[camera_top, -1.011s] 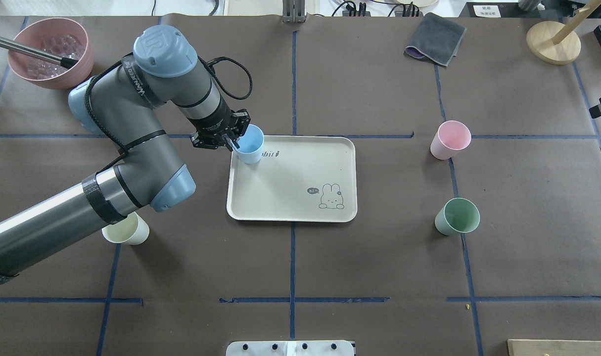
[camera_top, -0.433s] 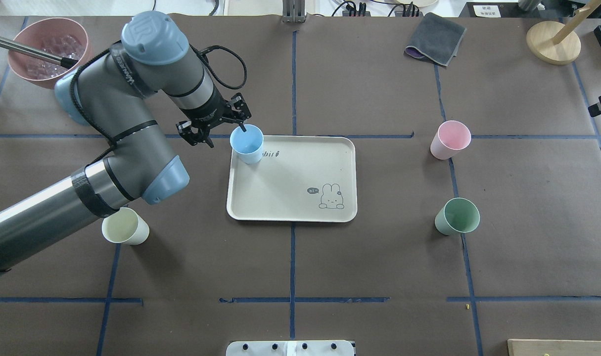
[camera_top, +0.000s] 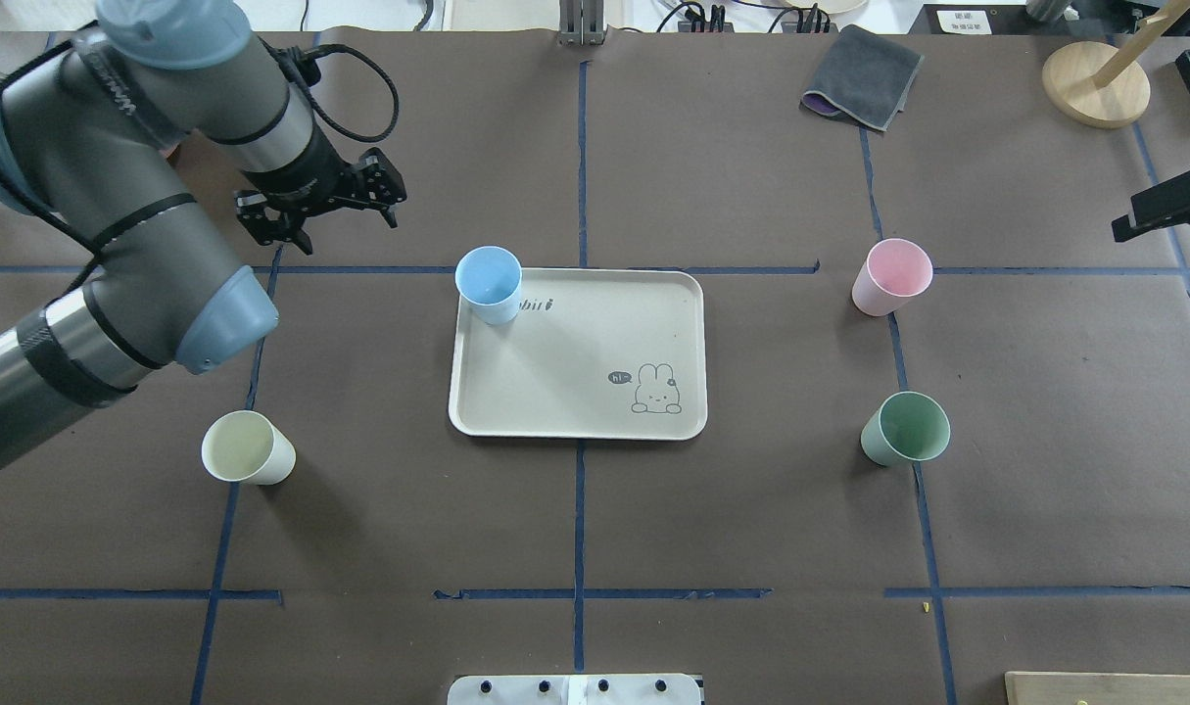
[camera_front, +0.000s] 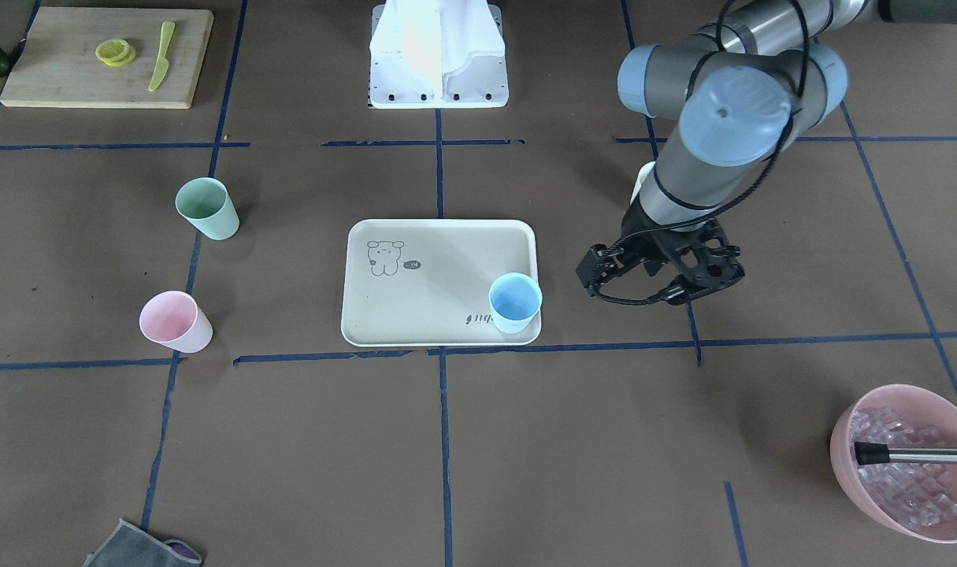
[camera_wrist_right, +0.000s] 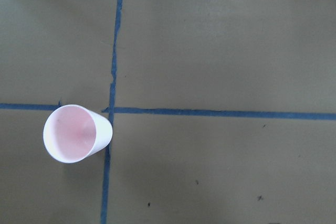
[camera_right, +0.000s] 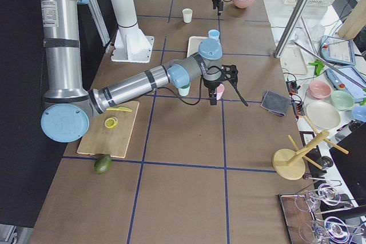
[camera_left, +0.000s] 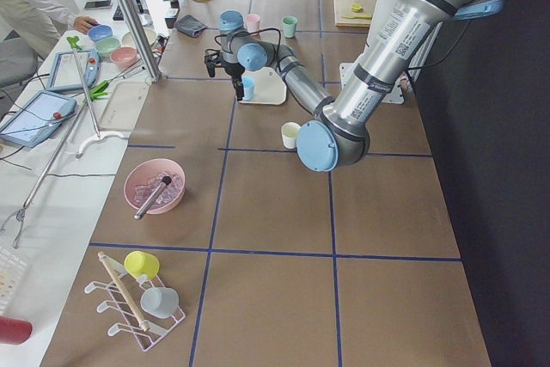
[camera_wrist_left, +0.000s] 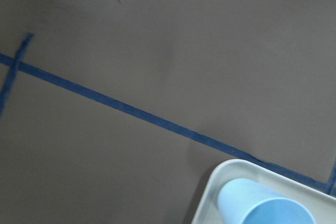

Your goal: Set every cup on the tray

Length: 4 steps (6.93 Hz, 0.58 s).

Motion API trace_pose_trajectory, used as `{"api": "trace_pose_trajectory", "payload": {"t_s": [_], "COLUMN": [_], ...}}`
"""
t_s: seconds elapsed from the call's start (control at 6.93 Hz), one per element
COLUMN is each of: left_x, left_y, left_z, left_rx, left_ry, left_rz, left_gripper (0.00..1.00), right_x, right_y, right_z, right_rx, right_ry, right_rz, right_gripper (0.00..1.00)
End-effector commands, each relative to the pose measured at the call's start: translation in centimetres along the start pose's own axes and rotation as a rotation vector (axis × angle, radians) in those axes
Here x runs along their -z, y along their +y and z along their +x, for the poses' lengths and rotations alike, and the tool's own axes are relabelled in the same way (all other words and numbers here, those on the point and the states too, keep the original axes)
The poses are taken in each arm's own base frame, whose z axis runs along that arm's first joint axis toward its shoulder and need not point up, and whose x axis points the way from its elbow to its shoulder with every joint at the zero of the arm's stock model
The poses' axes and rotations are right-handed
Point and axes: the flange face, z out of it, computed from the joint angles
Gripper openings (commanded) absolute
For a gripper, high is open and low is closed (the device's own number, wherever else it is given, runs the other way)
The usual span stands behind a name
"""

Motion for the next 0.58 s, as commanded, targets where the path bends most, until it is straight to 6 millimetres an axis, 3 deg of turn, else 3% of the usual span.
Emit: {"api": "trace_pose_trajectory", "payload": {"t_s": [0.0, 0.29, 0.43], "left_x": [1.1, 0.9, 0.9], "left_y": [-2.0, -2.0, -2.0], "left_z": [-4.1, -4.2, -4.2], "left_rx": [-0.076, -0.079, -0.080], "left_ry": [-0.004, -0.001, 0.000], "left_rz": [-0.018, -0.020, -0.019], "left_gripper": [0.99, 0.99, 0.99], "right_x": [-3.9, -9.3, -11.0], "right_y": [6.2, 10.2, 12.0], "right_z": [-5.6, -10.3, -11.1], "right_rx": [0.007, -0.006, -0.001], "right_ry": [0.093, 0.125, 0.115], "right_rz": [-0.020, -0.002, 0.003], "right_gripper": [1.00, 1.00, 1.00]}}
